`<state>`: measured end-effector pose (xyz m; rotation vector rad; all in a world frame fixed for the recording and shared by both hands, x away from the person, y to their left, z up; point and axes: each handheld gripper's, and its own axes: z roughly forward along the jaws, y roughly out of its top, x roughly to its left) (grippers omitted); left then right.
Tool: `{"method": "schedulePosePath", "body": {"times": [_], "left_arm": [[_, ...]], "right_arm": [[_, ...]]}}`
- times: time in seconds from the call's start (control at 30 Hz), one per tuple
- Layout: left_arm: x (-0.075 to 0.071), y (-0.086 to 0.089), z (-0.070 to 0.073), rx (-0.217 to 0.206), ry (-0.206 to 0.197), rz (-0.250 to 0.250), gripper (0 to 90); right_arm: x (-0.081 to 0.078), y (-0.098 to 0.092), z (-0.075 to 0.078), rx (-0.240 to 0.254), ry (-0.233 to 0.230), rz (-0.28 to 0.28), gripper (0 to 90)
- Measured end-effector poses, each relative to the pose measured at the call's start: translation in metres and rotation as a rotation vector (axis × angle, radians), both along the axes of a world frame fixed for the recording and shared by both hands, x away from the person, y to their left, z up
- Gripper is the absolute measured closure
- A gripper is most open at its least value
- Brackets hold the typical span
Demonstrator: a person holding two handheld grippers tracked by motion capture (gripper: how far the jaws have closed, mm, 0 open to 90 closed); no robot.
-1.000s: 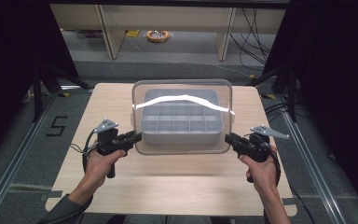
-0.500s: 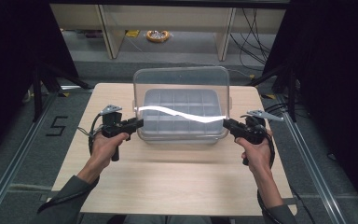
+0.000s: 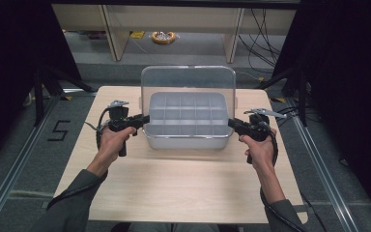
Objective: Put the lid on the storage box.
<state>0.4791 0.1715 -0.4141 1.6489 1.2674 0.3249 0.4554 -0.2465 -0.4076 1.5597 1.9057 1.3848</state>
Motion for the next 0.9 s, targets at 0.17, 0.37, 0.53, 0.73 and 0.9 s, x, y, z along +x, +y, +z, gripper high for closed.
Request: {"method": "schedulePosePath", "body": {"times": [0.17, 0.37, 0.53, 0.73, 0.9], "left_arm": [[0.007, -0.003, -0.003, -0.002, 0.015, 0.011, 65.2], [0.01, -0.006, -0.007, -0.001, 0.027, 0.019, 65.0], [0.014, -0.008, -0.01, -0.001, 0.035, 0.022, 64.4], [0.014, -0.008, -0.01, -0.012, 0.05, 0.029, 63.9], [0.015, -0.009, -0.013, -0.004, 0.069, 0.04, 62.1]], "right_arm": [[0.006, -0.001, -0.006, -0.002, 0.013, -0.007, 70.6], [0.012, -0.002, -0.015, -0.002, 0.033, -0.018, 70.1], [0.014, -0.003, -0.018, 0.017, 0.046, -0.018, 69.6], [0.016, -0.001, -0.019, 0.042, 0.081, -0.033, 68.4], [0.021, -0.003, -0.024, 0.016, 0.056, -0.025, 66.9]]}}
